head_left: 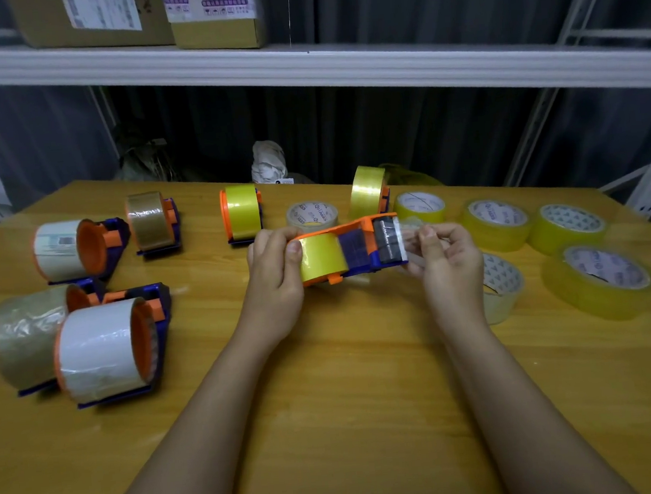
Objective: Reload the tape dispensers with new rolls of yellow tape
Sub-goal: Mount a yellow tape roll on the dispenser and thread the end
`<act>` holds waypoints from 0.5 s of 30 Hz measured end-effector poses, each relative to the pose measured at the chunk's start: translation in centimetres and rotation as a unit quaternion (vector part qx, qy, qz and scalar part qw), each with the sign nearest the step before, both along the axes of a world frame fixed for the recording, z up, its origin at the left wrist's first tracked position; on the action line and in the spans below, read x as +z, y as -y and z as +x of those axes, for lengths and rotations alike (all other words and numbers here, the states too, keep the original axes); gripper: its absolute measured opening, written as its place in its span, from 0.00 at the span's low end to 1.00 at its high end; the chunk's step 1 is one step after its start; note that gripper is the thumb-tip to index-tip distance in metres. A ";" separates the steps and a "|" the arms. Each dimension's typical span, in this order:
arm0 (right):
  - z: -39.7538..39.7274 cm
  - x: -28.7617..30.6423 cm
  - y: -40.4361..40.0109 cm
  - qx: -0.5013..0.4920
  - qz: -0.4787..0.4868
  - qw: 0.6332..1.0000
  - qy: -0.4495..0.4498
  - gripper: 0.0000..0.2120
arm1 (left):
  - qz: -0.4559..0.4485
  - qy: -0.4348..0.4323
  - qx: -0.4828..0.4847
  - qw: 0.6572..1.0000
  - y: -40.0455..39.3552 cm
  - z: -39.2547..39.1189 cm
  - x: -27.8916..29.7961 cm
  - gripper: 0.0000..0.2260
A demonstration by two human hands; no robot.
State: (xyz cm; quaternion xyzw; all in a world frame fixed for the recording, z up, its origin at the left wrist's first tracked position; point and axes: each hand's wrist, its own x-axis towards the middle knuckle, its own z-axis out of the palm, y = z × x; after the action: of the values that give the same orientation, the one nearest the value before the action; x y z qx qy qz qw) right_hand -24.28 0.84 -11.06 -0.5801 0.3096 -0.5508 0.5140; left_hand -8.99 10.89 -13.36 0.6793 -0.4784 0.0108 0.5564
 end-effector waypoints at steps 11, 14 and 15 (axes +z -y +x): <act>0.0 -0.2 0.1 -0.024 -0.062 0.994 -0.088 0.08 | 0.048 -0.052 -0.006 0.998 0.2 -0.4 0.2 0.09; 0.0 -0.2 0.1 0.002 -0.036 0.997 -0.064 0.08 | 0.029 -0.044 -0.007 0.999 0.1 -0.2 0.1 0.10; -0.1 -0.2 0.1 0.011 -0.026 0.998 -0.050 0.08 | 0.020 -0.044 -0.012 0.999 -0.1 -0.1 0.1 0.11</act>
State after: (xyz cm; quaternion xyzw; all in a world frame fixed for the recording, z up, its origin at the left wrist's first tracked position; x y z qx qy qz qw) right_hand -24.35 0.77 -11.22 -0.6239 0.3139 -0.5228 0.4887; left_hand -9.10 10.95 -13.22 0.6843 -0.4618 -0.0359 0.5633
